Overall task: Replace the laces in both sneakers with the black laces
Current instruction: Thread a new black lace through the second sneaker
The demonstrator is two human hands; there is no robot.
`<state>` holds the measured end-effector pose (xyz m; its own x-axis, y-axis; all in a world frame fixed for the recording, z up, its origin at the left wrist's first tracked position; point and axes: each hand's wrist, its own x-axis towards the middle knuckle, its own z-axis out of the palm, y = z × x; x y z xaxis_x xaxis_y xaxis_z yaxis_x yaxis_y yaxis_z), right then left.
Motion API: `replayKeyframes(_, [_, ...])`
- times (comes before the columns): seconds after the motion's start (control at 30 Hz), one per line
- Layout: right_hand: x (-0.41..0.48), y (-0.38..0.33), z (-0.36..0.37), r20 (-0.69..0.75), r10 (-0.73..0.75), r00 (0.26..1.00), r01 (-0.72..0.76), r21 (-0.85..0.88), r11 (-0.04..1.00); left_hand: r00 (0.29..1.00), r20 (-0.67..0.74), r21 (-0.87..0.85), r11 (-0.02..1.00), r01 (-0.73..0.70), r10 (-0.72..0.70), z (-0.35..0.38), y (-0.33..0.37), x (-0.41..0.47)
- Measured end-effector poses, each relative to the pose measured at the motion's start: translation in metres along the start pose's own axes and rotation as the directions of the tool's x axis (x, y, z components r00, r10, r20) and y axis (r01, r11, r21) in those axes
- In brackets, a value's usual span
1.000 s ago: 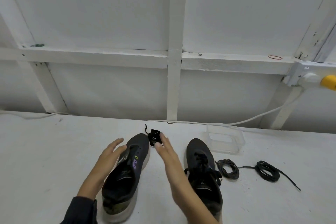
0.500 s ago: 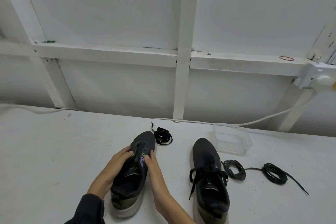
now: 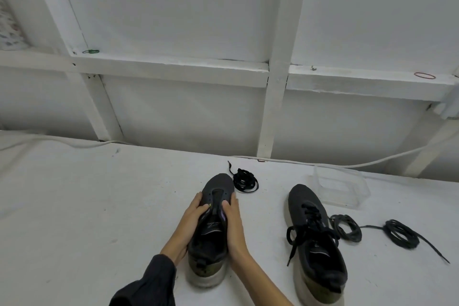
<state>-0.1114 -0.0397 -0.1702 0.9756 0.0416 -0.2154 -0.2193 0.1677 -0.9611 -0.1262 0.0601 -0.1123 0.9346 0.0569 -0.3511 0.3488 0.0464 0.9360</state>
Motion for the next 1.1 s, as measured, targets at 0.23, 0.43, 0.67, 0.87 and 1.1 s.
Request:
replayKeyframes(0.23, [0.017, 0.018, -0.009, 0.060, 0.021, 0.998, -0.018, -0.044, 0.999, 0.999, 0.029, 0.024, 1.000, -0.020, 0.019, -0.012, -0.012, 0.011])
replayKeyframes(0.43, [0.004, 0.011, -0.006, 0.032, 0.025, 0.999, -0.024, -0.027, 0.999, 0.997, 0.074, 0.015, 1.000, -0.017, 0.016, -0.015, -0.015, 0.011])
replayKeyframes(0.67, [-0.022, -0.001, -0.007, 0.047, 0.017, 0.999, -0.018, 0.006, 1.000, 0.995, 0.099, 0.011, 1.000, -0.028, 0.027, -0.015, -0.025, 0.005])
replayKeyframes(0.87, [-0.027, -0.042, -0.020, -0.144, 0.043, 0.989, -0.049, -0.041, 0.998, 0.997, 0.062, 0.021, 0.999, -0.039, 0.037, -0.017, -0.011, -0.002])
replayKeyframes(1.1, [0.042, -0.064, -0.040, -0.244, -0.215, 0.946, 0.009, -0.642, 0.767, 0.998, 0.024, 0.006, 0.999, -0.050, 0.050, -0.020, 0.010, 0.005])
